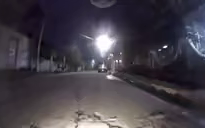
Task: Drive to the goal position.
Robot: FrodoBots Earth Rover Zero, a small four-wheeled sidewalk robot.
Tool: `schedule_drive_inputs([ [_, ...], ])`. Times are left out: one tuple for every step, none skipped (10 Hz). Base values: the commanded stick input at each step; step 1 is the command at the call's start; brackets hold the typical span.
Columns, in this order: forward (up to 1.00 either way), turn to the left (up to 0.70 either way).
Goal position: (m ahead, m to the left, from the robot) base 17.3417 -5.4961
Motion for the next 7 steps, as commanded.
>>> schedule_drive_inputs([
  [0.5,0.0],
  [0.5,0.0],
  [0.5,0.0],
  [0.5,0.0],
  [0.5,0.0],
  [0.5,0.0],
  [0.5,0.0],
])
